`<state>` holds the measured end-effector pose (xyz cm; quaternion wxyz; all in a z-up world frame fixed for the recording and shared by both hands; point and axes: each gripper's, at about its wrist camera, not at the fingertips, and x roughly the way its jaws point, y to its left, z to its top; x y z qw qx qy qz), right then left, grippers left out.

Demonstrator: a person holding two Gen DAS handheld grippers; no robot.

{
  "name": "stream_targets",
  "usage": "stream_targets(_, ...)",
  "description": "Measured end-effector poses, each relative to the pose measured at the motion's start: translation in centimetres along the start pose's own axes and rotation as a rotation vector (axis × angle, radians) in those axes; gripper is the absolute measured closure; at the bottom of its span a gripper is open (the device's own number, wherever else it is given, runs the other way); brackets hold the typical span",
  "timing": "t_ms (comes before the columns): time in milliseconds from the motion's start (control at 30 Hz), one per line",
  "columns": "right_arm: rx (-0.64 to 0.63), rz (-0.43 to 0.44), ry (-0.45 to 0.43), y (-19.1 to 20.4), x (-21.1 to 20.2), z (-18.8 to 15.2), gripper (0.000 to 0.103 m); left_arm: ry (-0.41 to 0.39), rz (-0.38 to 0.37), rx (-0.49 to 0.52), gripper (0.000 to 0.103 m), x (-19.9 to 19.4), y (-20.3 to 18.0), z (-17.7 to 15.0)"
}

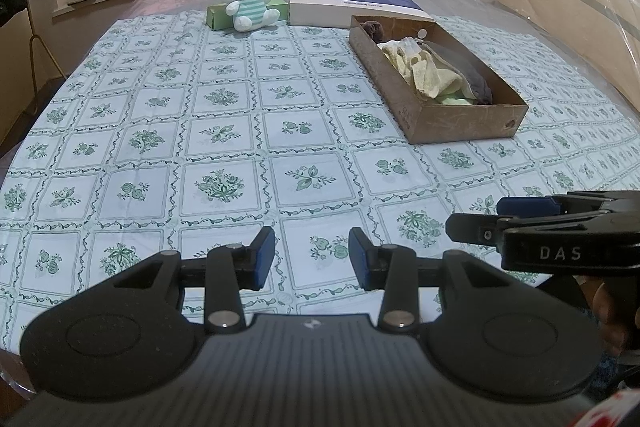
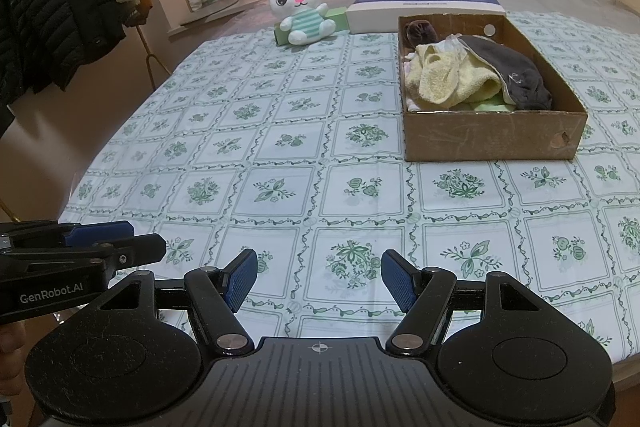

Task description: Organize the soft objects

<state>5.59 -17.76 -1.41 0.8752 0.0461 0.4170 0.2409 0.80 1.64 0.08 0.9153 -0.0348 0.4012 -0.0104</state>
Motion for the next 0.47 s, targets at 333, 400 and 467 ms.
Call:
stream_targets(333,0.007,-0.002,0.003,-0.16,0.13,-0.04,0.035,-0.004,0.011,-0.008,0.065,0.28,0.05,0.04)
stream_targets(400,0.008,-0.003,0.003,-0.14,0.2,-0.12,0.035,-0.004,0.015,-0.008,0.065,0.33,0.08,0.05)
stream_targets(467,0.009,-0.003,0.003,-0.16,0.22,-0.12,0.035,0.003,0.014,-0.015,0.063,0.49,0.15,0.09)
